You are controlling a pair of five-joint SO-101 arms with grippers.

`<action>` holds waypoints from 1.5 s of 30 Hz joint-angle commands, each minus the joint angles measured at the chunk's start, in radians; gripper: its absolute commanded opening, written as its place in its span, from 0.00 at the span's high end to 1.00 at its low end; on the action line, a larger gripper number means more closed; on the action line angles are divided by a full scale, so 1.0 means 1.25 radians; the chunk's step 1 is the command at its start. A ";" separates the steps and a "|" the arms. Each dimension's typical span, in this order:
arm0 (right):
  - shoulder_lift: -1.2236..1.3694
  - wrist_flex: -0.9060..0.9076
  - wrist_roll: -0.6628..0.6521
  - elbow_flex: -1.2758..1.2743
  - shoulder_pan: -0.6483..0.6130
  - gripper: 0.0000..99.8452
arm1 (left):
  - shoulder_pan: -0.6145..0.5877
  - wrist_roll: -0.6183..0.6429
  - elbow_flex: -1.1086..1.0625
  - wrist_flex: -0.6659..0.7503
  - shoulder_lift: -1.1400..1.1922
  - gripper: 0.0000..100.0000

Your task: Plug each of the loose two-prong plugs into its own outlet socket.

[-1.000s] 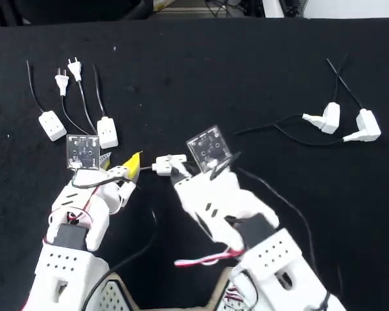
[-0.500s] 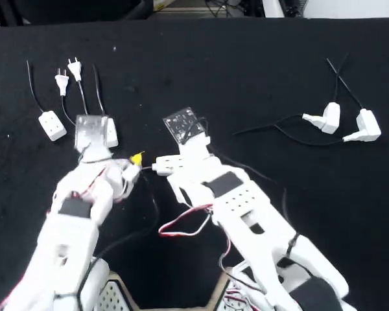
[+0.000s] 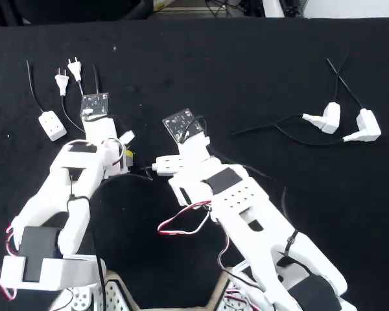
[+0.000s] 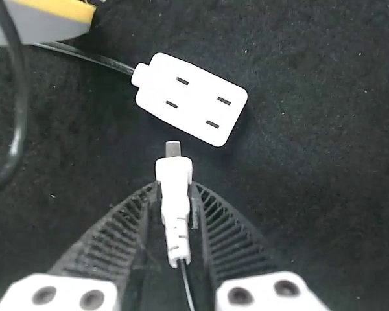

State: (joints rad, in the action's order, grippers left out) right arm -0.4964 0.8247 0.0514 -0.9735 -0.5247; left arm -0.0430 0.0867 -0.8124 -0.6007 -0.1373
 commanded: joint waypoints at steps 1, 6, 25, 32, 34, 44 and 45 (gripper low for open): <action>-0.001 -0.001 -0.012 0.041 0.012 0.99 | 0.001 -0.001 0.088 -0.114 0.007 0.78; -0.001 -0.056 -0.012 -0.002 0.017 0.99 | 0.007 -0.032 0.100 -0.153 0.007 0.78; -0.008 -0.036 -0.050 0.004 0.101 0.99 | 0.143 -0.102 0.046 0.009 0.010 0.78; -0.004 -0.018 -0.052 0.033 0.201 0.99 | 0.250 -0.108 0.047 0.012 0.010 0.78; -0.006 -0.014 -0.054 0.036 0.214 0.99 | 0.278 -0.109 0.046 0.012 0.010 0.78; -0.002 0.037 -0.054 0.064 0.216 0.99 | 0.272 -0.109 0.023 0.002 -0.005 0.78; -0.001 0.077 -0.055 0.085 0.216 0.99 | 0.262 -0.110 0.021 -0.014 -0.016 0.78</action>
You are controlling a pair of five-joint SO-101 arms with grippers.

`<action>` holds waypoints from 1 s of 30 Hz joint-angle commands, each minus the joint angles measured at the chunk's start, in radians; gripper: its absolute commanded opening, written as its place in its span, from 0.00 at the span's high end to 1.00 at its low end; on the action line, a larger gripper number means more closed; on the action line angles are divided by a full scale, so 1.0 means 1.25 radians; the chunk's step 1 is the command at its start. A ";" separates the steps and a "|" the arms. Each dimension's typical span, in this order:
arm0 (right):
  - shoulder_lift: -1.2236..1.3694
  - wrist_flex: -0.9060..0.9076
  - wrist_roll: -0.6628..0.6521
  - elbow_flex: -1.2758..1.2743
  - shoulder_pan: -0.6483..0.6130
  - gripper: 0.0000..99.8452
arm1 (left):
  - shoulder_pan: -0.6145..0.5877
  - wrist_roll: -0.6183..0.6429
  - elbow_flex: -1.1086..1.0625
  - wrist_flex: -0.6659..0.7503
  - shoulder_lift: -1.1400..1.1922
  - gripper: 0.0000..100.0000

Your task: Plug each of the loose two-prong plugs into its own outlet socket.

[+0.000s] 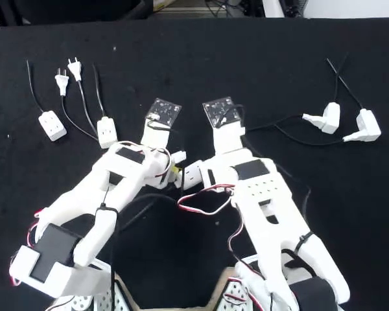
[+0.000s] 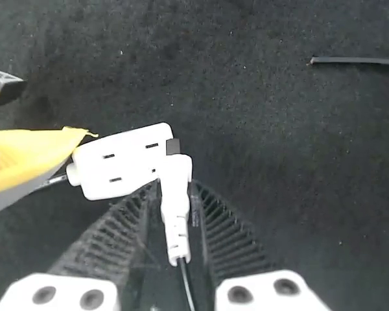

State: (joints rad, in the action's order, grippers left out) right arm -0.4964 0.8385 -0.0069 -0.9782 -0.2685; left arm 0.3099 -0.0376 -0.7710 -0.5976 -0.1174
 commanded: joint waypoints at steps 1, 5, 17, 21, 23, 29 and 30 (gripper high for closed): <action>-0.001 0.108 -0.014 0.115 0.011 0.99 | -0.033 -0.011 -0.012 -0.044 -0.048 0.78; -0.001 0.237 -0.081 0.198 0.011 0.99 | -0.083 -0.034 -0.006 -0.151 -0.151 0.78; 0.001 0.360 -0.122 0.311 0.000 0.99 | -0.245 -0.172 -0.247 -0.147 -0.385 0.78; 0.025 0.423 -0.150 0.384 -0.016 0.99 | -0.289 -0.167 -0.336 -0.031 -0.405 0.78; 0.069 0.464 -0.150 0.438 -0.025 0.99 | -0.295 -0.131 -0.366 0.006 -0.412 0.78; 0.262 0.532 -0.145 0.590 -0.053 0.99 | -0.289 -0.049 -0.407 0.027 -0.438 0.78; 0.292 0.533 -0.145 0.609 -0.058 0.99 | -0.287 -0.049 -0.408 0.027 -0.441 0.78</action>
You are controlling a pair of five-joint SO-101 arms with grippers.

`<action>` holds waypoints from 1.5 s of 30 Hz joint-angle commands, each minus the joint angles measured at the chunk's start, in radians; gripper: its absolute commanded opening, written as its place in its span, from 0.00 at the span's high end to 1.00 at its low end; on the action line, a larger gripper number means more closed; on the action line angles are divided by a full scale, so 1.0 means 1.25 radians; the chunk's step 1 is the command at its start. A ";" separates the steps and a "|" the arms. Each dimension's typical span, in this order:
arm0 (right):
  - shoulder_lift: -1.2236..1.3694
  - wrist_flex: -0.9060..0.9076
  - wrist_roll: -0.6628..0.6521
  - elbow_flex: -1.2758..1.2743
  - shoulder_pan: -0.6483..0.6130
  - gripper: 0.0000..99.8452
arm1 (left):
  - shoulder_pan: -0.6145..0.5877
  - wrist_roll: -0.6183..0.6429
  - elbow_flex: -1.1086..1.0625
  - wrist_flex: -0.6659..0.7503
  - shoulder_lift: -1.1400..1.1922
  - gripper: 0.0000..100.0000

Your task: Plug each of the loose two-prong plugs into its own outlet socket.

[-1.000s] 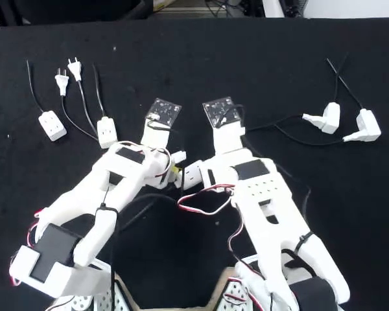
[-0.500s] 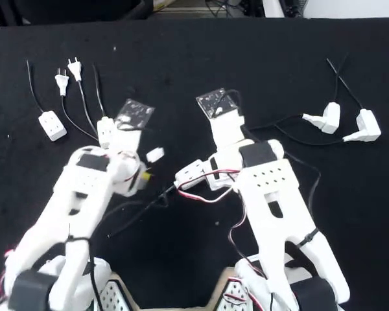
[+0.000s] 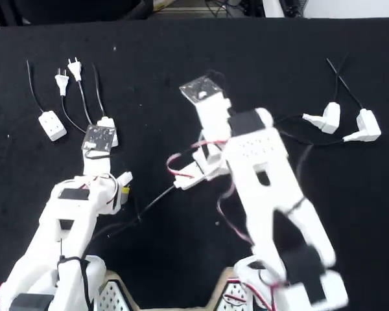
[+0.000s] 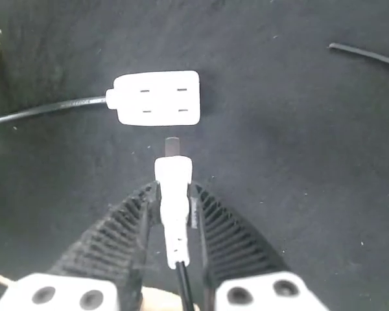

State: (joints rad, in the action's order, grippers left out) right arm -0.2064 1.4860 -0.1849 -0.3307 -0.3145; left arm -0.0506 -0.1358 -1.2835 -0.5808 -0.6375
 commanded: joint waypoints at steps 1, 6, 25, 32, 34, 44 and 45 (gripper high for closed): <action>0.088 0.015 -0.001 0.111 -0.025 0.99 | 0.002 0.029 0.001 0.014 -0.026 0.78; 0.209 0.016 -0.001 0.182 -0.050 0.99 | 0.012 0.029 -0.001 0.011 -0.025 0.78; 0.310 0.144 -0.005 0.332 -0.061 0.99 | 0.157 0.022 -0.037 -0.114 -0.194 0.78; 0.305 0.063 -0.001 0.280 -0.061 0.99 | 0.252 -0.058 -0.163 -0.114 -0.383 0.78; 0.305 0.054 -0.001 0.267 -0.061 0.99 | 0.261 -0.060 -0.177 -0.114 -0.410 0.78; 0.305 0.054 -0.001 0.246 -0.060 0.99 | 0.203 -0.065 -0.123 -0.108 -0.296 0.78; 0.305 0.054 -0.001 0.246 -0.060 0.99 | 0.203 -0.065 -0.107 -0.108 -0.264 0.78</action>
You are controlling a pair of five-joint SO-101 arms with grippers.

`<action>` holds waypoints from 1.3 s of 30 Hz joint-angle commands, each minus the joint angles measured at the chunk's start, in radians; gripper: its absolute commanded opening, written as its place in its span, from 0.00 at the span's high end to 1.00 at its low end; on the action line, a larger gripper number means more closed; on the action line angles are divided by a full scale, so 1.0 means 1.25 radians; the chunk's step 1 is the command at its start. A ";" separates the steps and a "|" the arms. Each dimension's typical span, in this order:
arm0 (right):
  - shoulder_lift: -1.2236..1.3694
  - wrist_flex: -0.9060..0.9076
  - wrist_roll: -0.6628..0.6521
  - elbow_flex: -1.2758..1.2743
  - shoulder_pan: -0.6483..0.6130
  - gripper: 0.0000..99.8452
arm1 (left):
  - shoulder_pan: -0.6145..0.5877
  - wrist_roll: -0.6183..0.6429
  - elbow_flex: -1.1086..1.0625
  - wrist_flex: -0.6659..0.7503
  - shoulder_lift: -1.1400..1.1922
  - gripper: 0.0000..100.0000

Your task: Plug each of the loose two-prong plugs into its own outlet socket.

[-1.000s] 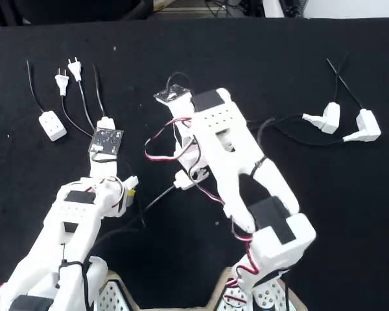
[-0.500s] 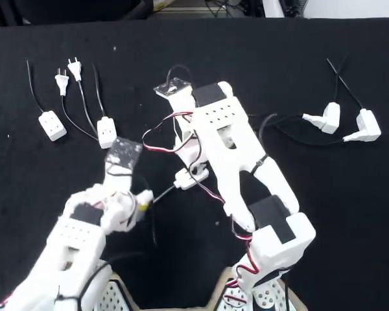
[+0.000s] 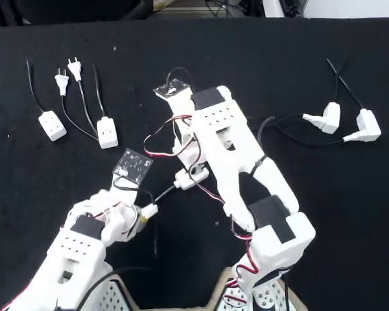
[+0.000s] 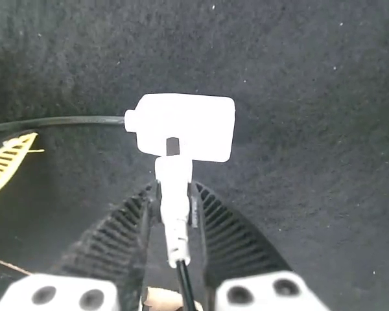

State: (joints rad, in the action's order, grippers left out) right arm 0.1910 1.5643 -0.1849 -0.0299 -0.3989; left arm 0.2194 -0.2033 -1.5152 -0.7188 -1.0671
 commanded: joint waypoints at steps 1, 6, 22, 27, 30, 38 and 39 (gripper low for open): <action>-0.013 -0.007 -0.001 0.006 0.007 0.99 | -0.013 -0.011 0.094 0.002 0.115 0.78; -0.013 -0.006 -0.001 0.006 0.007 0.99 | -0.044 -0.007 0.179 0.011 0.273 0.78; -0.013 -0.042 -0.001 -0.020 0.005 0.99 | -0.236 0.075 0.212 0.081 0.260 0.78; -0.006 -0.065 0.072 -0.020 0.001 0.99 | -0.255 0.108 0.198 0.098 0.258 0.78; -0.006 -0.064 0.077 -0.020 0.001 0.99 | -0.198 0.106 0.182 0.099 0.258 0.78; -0.004 -0.043 0.079 -0.021 0.006 0.99 | -0.142 0.104 0.176 0.099 0.258 0.78; -0.004 -0.042 0.080 -0.021 0.006 0.99 | -0.142 0.104 0.176 0.099 0.258 0.78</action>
State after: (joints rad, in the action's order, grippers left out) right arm 0.1910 1.4983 -0.0974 -0.0606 -0.3989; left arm 0.0292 -0.0806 -1.3050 -0.6068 -0.7234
